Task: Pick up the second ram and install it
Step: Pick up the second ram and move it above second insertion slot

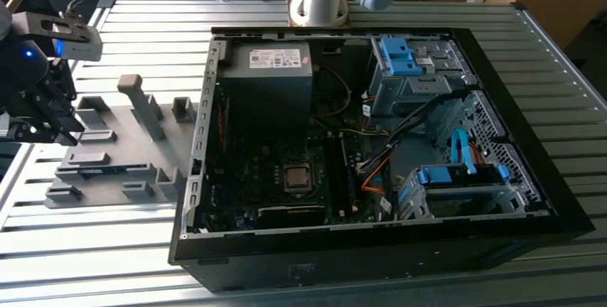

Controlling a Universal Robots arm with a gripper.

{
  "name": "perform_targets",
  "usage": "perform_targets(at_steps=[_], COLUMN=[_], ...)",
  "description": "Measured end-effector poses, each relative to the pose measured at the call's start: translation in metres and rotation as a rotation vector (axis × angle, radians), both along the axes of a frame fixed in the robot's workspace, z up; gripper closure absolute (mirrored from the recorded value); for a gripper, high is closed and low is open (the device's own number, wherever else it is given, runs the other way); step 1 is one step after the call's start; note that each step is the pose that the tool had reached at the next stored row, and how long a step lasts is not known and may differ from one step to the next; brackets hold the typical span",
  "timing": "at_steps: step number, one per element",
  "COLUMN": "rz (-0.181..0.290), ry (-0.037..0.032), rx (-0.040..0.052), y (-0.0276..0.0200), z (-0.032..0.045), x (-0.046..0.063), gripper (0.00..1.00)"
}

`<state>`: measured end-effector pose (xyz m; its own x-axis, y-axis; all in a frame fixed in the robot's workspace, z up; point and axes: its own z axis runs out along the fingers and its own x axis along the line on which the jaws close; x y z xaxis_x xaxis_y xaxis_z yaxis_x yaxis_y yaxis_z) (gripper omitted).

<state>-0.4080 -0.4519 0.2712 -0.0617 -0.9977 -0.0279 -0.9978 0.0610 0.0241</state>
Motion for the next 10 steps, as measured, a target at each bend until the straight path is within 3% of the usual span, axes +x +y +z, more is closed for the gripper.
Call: perform_targets(at_steps=[6, 7, 10], rz=[0.0, 0.0, 0.001], ry=[-0.0004, -0.0006, -0.0003], rx=[0.0003, 0.0004, 0.0002], y=[0.0, -0.0001, -0.0009], z=[-0.0008, -0.0016, -0.0048], x=[0.0, 0.0, 0.0001], gripper=[0.68, 0.62, 0.62])
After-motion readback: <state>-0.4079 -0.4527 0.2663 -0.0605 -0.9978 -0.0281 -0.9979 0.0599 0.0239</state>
